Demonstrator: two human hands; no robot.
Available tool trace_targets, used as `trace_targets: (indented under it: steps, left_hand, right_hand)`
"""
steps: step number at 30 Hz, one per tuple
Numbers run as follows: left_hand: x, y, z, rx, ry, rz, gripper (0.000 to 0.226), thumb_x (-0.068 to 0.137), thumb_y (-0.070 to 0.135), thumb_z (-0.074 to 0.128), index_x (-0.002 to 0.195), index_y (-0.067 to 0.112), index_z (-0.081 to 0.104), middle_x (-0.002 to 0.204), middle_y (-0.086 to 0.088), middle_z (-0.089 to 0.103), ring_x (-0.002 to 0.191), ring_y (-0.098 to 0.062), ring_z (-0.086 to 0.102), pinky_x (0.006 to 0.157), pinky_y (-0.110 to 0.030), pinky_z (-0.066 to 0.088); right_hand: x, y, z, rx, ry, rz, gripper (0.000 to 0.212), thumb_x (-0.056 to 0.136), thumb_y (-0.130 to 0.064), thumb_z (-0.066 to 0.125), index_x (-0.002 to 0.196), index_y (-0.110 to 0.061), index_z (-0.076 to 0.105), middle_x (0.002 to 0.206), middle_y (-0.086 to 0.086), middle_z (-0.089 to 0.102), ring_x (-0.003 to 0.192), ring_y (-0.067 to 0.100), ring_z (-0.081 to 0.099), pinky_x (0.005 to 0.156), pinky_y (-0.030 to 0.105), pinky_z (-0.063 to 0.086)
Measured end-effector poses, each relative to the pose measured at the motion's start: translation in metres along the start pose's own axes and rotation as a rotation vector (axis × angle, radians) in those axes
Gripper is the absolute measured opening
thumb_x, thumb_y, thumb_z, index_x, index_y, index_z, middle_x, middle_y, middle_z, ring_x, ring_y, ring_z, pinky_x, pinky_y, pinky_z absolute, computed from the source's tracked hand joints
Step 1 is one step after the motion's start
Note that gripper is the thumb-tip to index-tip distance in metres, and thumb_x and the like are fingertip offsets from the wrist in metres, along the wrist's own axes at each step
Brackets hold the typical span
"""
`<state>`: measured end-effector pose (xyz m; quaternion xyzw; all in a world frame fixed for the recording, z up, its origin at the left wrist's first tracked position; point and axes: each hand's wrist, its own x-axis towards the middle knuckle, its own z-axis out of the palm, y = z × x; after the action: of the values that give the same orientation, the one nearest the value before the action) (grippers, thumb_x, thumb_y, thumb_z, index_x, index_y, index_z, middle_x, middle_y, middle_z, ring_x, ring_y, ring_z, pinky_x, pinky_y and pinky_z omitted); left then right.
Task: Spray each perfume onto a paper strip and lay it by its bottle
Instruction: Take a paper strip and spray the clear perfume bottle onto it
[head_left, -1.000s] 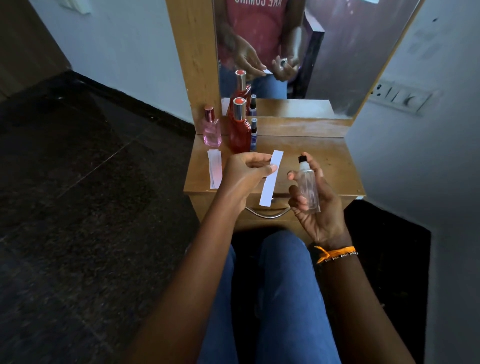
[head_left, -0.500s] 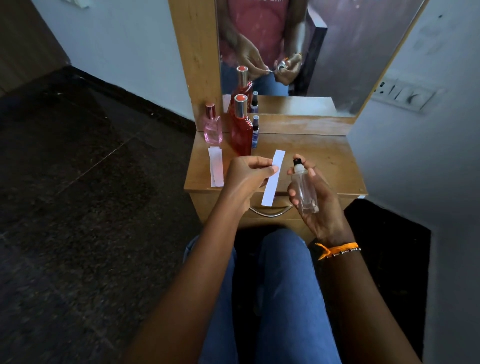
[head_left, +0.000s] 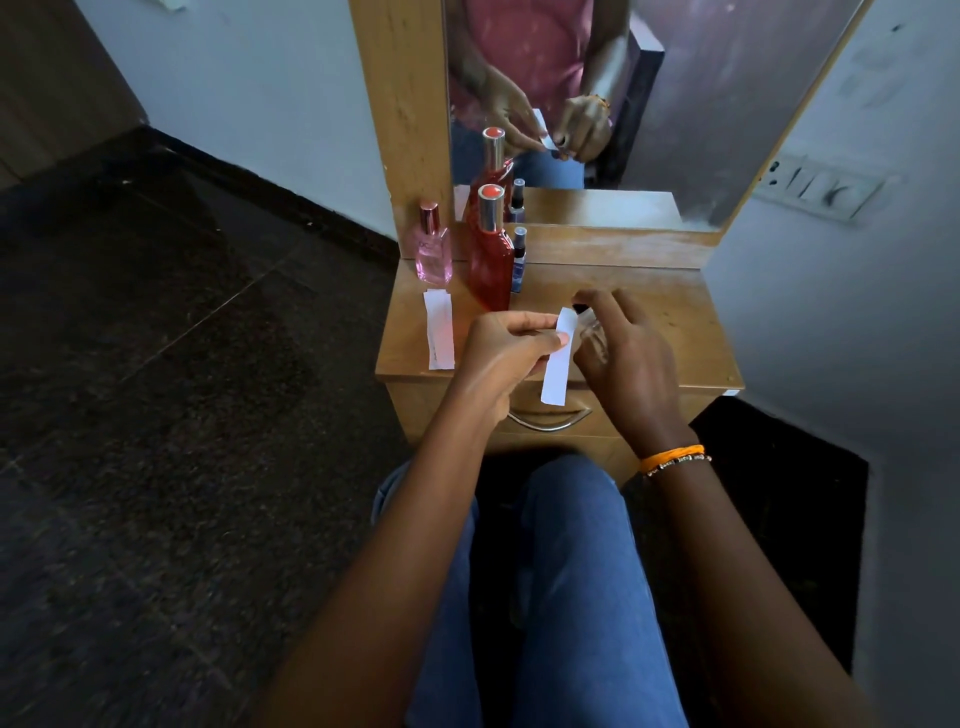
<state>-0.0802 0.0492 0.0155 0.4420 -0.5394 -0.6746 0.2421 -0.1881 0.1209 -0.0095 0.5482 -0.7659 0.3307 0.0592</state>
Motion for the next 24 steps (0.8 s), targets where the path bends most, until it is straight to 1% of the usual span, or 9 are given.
trace_targets:
  steps: [4,8,12,14,16,18,19,21,24]
  left_hand:
    - [0.001,-0.001,-0.001,0.016,0.011,0.003,0.027,0.081,0.005,0.067,0.108,0.007,0.068,0.103,-0.008,0.070,0.074,-0.006,0.062,0.056,-0.011,0.048]
    - [0.002,-0.002,-0.001,0.020,0.008,0.001,0.027,0.081,0.005,0.067,0.108,0.007,0.067,0.104,-0.007,0.070,0.072,-0.005,0.062,0.054,-0.011,0.049]
    - [0.002,-0.002,-0.002,0.022,0.009,-0.002,0.027,0.081,0.005,0.067,0.109,0.008,0.067,0.097,-0.004,0.069,0.072,-0.004,0.062,0.053,-0.010,0.048]
    - [0.002,-0.003,-0.001,0.033,0.021,0.000,0.027,0.081,0.005,0.068,0.108,0.009,0.067,0.093,-0.001,0.067,0.076,-0.007,0.062,0.055,-0.011,0.048]
    - [0.006,-0.004,0.001,0.076,0.056,0.030,0.024,0.079,0.007,0.070,0.102,0.011,0.067,0.091,-0.001,0.066,0.081,-0.011,0.062,0.061,-0.015,0.047]
    - [0.011,-0.004,0.004,0.134,0.089,0.075,0.017,0.077,0.007,0.072,0.092,0.013,0.065,0.088,-0.001,0.066,0.082,-0.013,0.061,0.066,-0.020,0.047]
    - [0.015,-0.003,0.006,0.159,0.100,0.096,0.015,0.076,0.006,0.072,0.085,0.014,0.063,0.085,-0.001,0.065,0.082,-0.014,0.061,0.069,-0.023,0.050]
    - [0.023,-0.002,0.011,0.215,0.118,0.133,0.018,0.075,0.005,0.073,0.073,0.017,0.059,0.080,-0.003,0.065,0.078,-0.016,0.062,0.075,-0.032,0.052]
    - [0.039,0.000,0.022,0.282,0.156,0.175,0.014,0.073,0.003,0.073,0.071,0.012,0.064,0.083,-0.013,0.071,0.072,-0.020,0.063,0.075,-0.036,0.055]
  right_hand:
    - [0.001,0.000,0.002,-0.043,-0.036,-0.015,0.039,0.079,-0.003,0.066,0.112,-0.016,0.052,0.110,0.009,0.057,0.078,0.030,0.060,0.053,0.035,0.049]
    - [0.002,-0.001,0.002,-0.042,-0.033,-0.002,0.038,0.077,-0.003,0.065,0.110,-0.016,0.052,0.108,0.009,0.058,0.076,0.031,0.059,0.052,0.035,0.046]
    - [0.003,-0.006,0.001,-0.012,-0.035,0.001,0.036,0.079,-0.005,0.066,0.112,-0.011,0.053,0.112,0.011,0.060,0.074,0.029,0.059,0.052,0.029,0.041]
    - [0.003,-0.006,0.001,0.021,-0.004,0.046,0.038,0.080,-0.004,0.066,0.115,-0.011,0.052,0.114,0.012,0.060,0.073,0.022,0.056,0.050,0.023,0.035]
    - [0.002,-0.005,0.000,0.050,0.033,0.099,0.042,0.079,-0.001,0.064,0.119,-0.011,0.053,0.116,0.013,0.058,0.075,0.015,0.049,0.052,0.013,0.029]
    - [-0.001,-0.003,-0.002,0.070,0.053,0.144,0.046,0.078,0.002,0.063,0.121,-0.011,0.052,0.118,0.013,0.057,0.078,0.013,0.046,0.055,0.009,0.028]
    - [-0.003,-0.001,-0.002,0.081,0.060,0.163,0.047,0.078,0.002,0.063,0.121,-0.011,0.052,0.119,0.013,0.056,0.080,0.012,0.046,0.056,0.008,0.028]
    - [-0.008,0.004,-0.003,0.111,0.072,0.195,0.047,0.077,0.002,0.063,0.121,-0.011,0.052,0.118,0.013,0.056,0.082,0.012,0.045,0.057,0.009,0.030]
    - [-0.015,0.013,-0.003,0.160,0.075,0.217,0.046,0.076,0.003,0.063,0.119,-0.010,0.052,0.115,0.013,0.056,0.081,0.014,0.048,0.059,0.013,0.033]
